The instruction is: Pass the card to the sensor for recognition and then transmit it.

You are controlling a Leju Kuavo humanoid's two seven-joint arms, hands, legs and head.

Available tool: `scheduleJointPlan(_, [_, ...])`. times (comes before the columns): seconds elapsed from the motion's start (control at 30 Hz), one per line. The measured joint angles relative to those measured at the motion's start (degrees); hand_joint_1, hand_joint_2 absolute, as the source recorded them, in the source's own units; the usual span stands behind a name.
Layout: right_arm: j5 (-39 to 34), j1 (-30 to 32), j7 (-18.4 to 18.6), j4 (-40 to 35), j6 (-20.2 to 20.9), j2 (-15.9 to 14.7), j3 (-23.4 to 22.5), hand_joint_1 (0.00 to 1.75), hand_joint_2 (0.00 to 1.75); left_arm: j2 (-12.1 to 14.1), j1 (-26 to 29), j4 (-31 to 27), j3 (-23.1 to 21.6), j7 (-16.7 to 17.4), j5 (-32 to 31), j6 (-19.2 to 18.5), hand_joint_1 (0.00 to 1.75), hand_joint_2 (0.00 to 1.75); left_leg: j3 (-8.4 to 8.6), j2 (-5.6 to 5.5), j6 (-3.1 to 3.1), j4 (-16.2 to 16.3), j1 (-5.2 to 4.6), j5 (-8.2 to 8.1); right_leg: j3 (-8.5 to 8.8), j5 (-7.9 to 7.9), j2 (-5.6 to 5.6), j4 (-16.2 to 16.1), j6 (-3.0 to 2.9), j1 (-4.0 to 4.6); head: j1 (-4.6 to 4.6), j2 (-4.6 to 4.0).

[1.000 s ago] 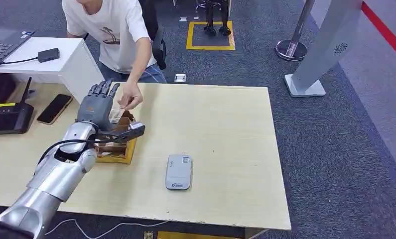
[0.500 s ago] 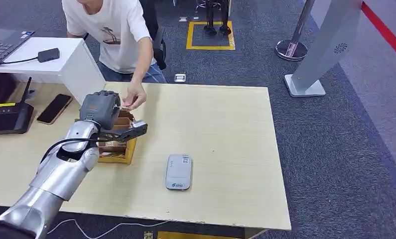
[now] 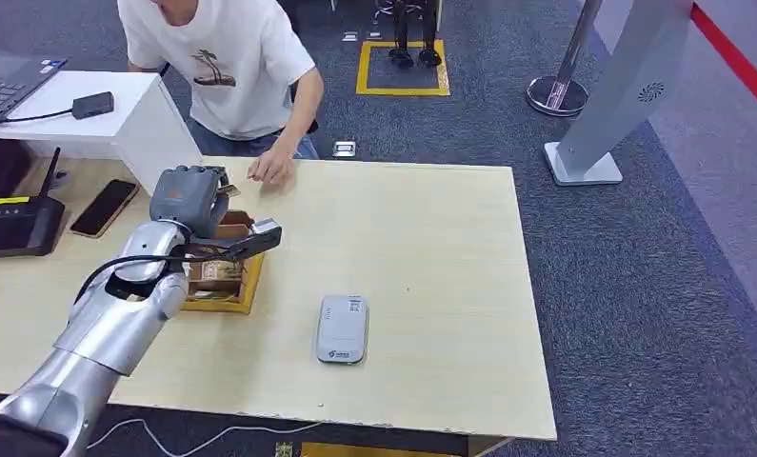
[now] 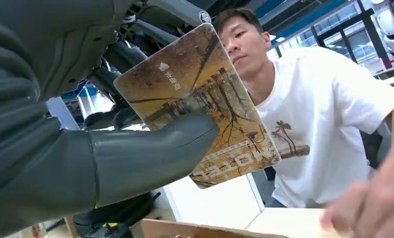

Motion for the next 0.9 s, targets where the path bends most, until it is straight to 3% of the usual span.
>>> scheduleJointPlan(0.4, [1.31, -0.03, 0.26, 0.00, -0.24, 0.00, 0.94, 0.00, 1.75, -0.11, -1.10, 0.11, -0.88, 0.09, -2.34, -0.15, 1.75, 1.75, 0.01, 0.00, 0.00, 0.01, 0.00, 0.00, -0.03, 0.00, 0.00, 0.00, 0.00, 0.00, 0.00, 0.00])
scheduleJointPlan(0.63, [1.55, -0.81, 0.66, 0.02, -0.17, 0.00, 2.05, 0.00, 1.75, -3.45, -2.97, 2.14, -6.71, 1.18, -6.60, -1.03, 1.75, 1.75, 0.00, 0.04, 0.01, 0.01, -0.05, 0.00, 0.02, 0.03, 0.04, 0.00, 0.03, -0.01, 0.02, 0.00])
scheduleJointPlan(0.9, [1.55, -0.81, 0.70, 0.11, -0.17, 0.00, 2.32, 0.00, 1.75, -4.24, -3.61, 3.56, -7.80, 1.27, -6.71, -0.96, 1.75, 1.75, 0.00, 0.02, 0.02, 0.01, -0.02, -0.01, -0.03, 0.02, 0.05, 0.00, 0.03, -0.05, 0.00, 0.00])
